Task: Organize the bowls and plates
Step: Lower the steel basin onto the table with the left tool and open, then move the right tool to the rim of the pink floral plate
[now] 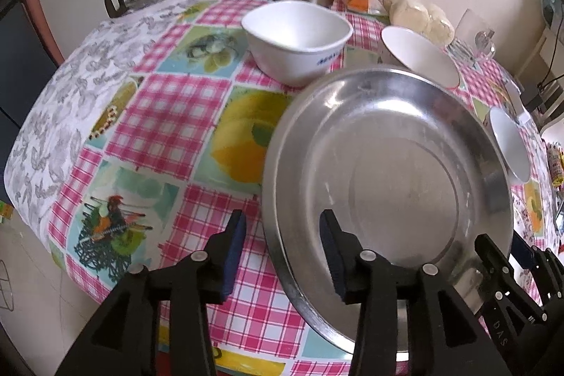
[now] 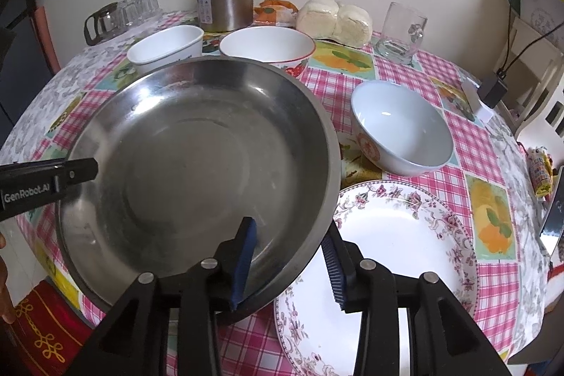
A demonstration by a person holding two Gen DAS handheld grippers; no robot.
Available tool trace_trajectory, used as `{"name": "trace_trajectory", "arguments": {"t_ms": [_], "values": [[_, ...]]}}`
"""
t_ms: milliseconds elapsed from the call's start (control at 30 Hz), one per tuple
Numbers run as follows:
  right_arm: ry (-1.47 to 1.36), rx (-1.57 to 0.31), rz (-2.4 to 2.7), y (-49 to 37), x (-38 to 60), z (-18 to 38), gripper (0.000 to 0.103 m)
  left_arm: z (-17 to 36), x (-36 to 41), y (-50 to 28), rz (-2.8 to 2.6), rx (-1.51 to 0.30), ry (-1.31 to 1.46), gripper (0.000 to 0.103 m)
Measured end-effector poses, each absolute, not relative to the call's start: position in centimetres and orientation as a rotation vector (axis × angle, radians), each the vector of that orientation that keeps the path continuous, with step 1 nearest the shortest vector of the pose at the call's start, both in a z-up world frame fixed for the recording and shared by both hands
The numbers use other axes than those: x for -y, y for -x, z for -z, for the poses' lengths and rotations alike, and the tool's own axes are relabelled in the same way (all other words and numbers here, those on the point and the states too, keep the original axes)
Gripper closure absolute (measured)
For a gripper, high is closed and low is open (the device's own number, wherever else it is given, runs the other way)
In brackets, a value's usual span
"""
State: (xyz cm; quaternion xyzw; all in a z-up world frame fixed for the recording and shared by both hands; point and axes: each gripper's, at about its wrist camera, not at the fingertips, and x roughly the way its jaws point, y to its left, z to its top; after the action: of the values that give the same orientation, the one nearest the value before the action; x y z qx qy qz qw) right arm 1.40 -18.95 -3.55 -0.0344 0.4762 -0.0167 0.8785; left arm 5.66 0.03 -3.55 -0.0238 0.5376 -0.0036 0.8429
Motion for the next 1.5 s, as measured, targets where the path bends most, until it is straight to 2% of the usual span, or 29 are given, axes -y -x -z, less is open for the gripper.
{"name": "trace_trajectory", "arguments": {"t_ms": [100, 200, 233, 267, 333, 500, 567, 833, 1000, 1067, 1267, 1367, 1500], "values": [[0.054, -0.975, 0.053, -1.4, 19.4, 3.2, 0.058, 3.2, -0.2, -5.6, 0.001, -1.119, 0.047, 0.051], [0.04, -0.952, 0.074, -1.3, 19.8, 2.8, 0.044, 2.8, -0.2, -5.6, -0.01, -1.104, 0.041, 0.04], [0.035, -0.943, 0.078, -1.3, 19.9, 2.7, 0.042, 2.8, -0.2, -5.6, -0.018, -1.1, 0.035, 0.036], [0.031, -0.937, 0.082, -1.3, 19.9, 2.6, 0.041, 2.7, -0.3, -5.6, -0.027, -1.096, 0.028, 0.033], [0.02, -0.925, 0.09, -1.3, 20.2, 2.4, 0.032, 2.6, -0.4, -5.7, -0.046, -1.092, 0.014, 0.031], [-0.014, -0.901, 0.116, -1.3, 21.1, 2.0, 0.023, 2.7, -0.7, -5.7, -0.064, -1.088, 0.01, 0.028], [-0.022, -0.897, 0.116, -1.3, 21.3, 2.0, 0.02, 2.6, -0.7, -5.7, -0.068, -1.079, 0.005, 0.018], [-0.02, -0.86, 0.107, -1.1, 21.3, 1.6, 0.002, 2.3, -0.4, -5.6, -0.058, -1.051, -0.006, 0.017], [-0.034, -0.842, 0.115, -1.0, 21.7, 1.4, 0.0, 1.8, -0.6, -5.5, -0.066, -1.018, 0.009, 0.016], [-0.045, -0.833, 0.113, -1.0, 22.0, 1.2, 0.0, 1.7, -0.7, -5.4, -0.067, -1.006, 0.01, 0.009], [-0.065, -0.814, 0.119, -0.8, 22.5, 0.8, 0.0, 1.1, -0.4, -5.3, -0.053, -0.961, 0.008, 0.007], [-0.082, -0.803, 0.117, -0.6, 23.0, 0.5, 0.0, 0.4, -0.2, -5.1, -0.039, -0.921, 0.008, 0.002], [-0.103, -0.785, 0.116, -0.3, 23.6, -0.1, 0.0, -1.0, 0.3, -4.6, -0.011, -0.854, 0.006, 0.002]]}}
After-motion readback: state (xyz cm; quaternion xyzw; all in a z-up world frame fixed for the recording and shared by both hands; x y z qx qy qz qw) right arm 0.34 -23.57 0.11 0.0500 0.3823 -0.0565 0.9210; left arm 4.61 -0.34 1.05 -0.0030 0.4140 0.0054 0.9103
